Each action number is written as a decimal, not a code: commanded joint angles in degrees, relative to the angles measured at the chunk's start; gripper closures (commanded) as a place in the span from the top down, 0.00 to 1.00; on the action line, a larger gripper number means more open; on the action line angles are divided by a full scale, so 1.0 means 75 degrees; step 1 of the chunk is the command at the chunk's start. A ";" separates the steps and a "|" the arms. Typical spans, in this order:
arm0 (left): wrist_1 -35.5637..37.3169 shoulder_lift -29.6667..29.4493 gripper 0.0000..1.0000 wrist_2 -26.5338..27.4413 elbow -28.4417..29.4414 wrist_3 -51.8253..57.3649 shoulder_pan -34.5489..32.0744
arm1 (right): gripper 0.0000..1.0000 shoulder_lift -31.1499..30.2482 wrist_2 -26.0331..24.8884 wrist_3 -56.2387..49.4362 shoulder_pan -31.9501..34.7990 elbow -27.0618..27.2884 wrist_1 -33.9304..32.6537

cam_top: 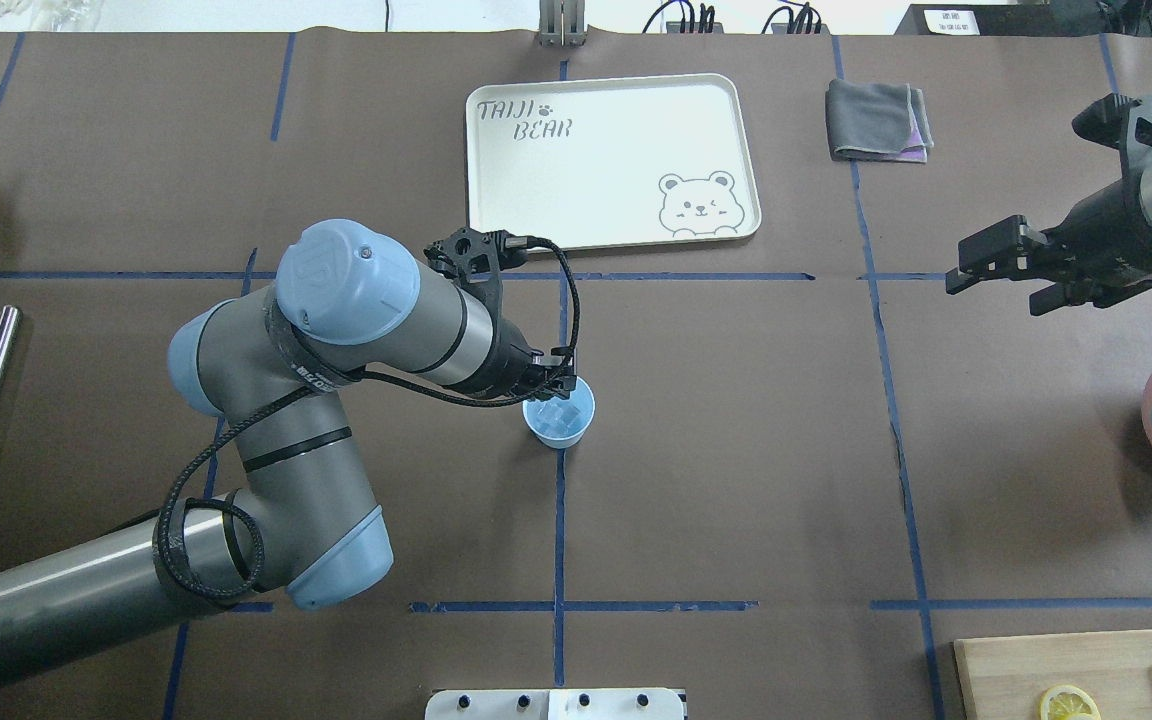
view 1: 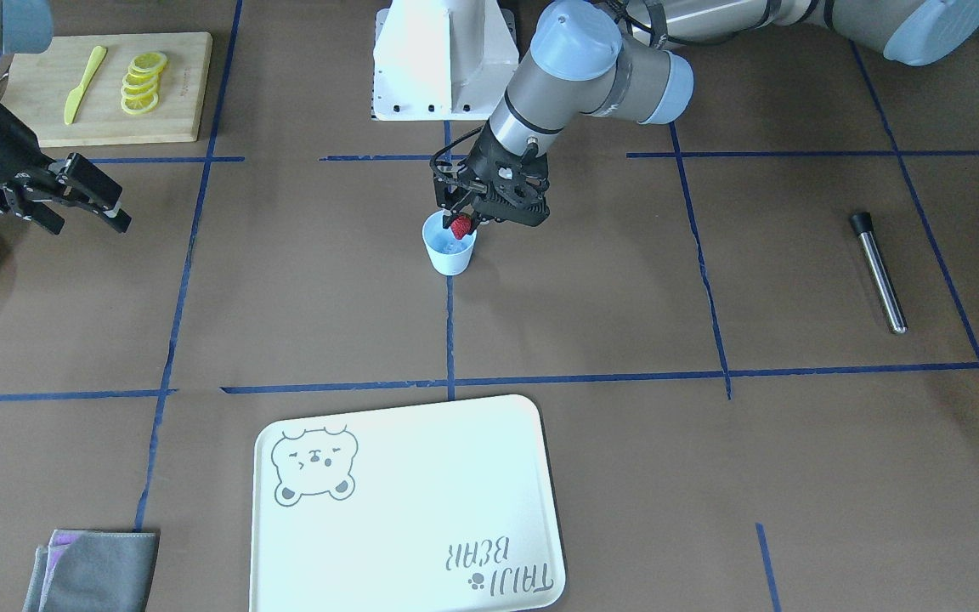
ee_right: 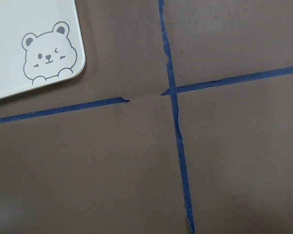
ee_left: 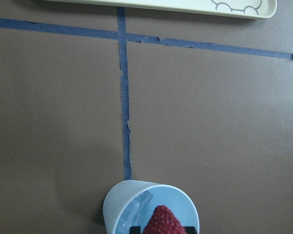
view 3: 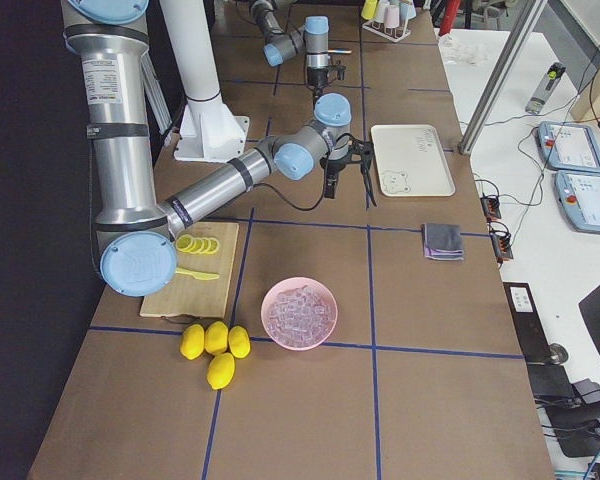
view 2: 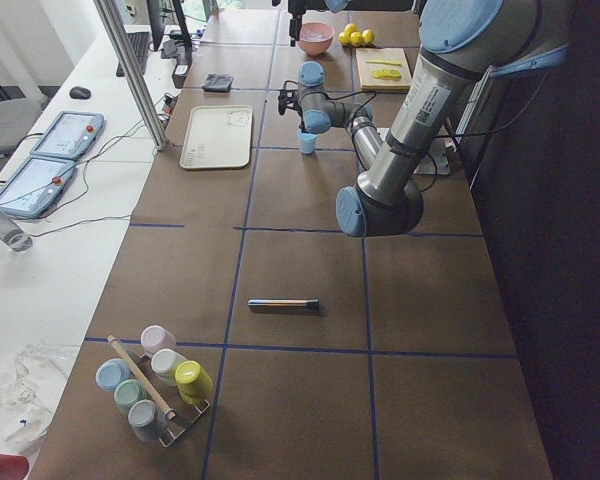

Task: Mash ice and strawberries in cup
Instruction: 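Open the left gripper to drop the strawberry into the cup, then withdraw the left gripper away from the cup toward the metal muddler, then grasp the metal muddler rod upright with the left gripper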

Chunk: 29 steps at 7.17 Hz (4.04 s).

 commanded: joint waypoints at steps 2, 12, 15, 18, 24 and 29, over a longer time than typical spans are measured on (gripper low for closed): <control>-0.0045 -0.0019 0.84 -0.0008 0.0078 0.0007 0.0035 | 0.99 0.0022 -0.0001 -0.0006 0.0008 0.0003 -0.0001; 0.2474 0.4127 0.82 -0.1177 -0.1026 0.6916 -0.4121 | 0.99 -0.0059 -0.0001 -0.0135 0.0231 0.0003 -0.0001; 0.2067 0.4153 0.82 -0.1438 0.0472 0.7293 -0.4383 | 0.99 -0.0071 -0.0001 -0.0123 0.0231 0.0003 -0.0001; 0.0591 0.4141 0.82 -0.1624 0.1576 0.7191 -0.4418 | 0.99 -0.0059 -0.0013 -0.0123 0.0231 0.0014 -0.0001; 0.0576 0.4141 0.55 -0.1825 0.2047 0.6827 -0.4418 | 0.99 -0.0036 -0.0013 -0.0123 0.0231 0.0038 -0.0001; 0.0576 0.4118 0.47 -0.1837 0.2117 0.6804 -0.4395 | 0.99 -0.0036 -0.0001 -0.0123 0.0231 0.0050 -0.0001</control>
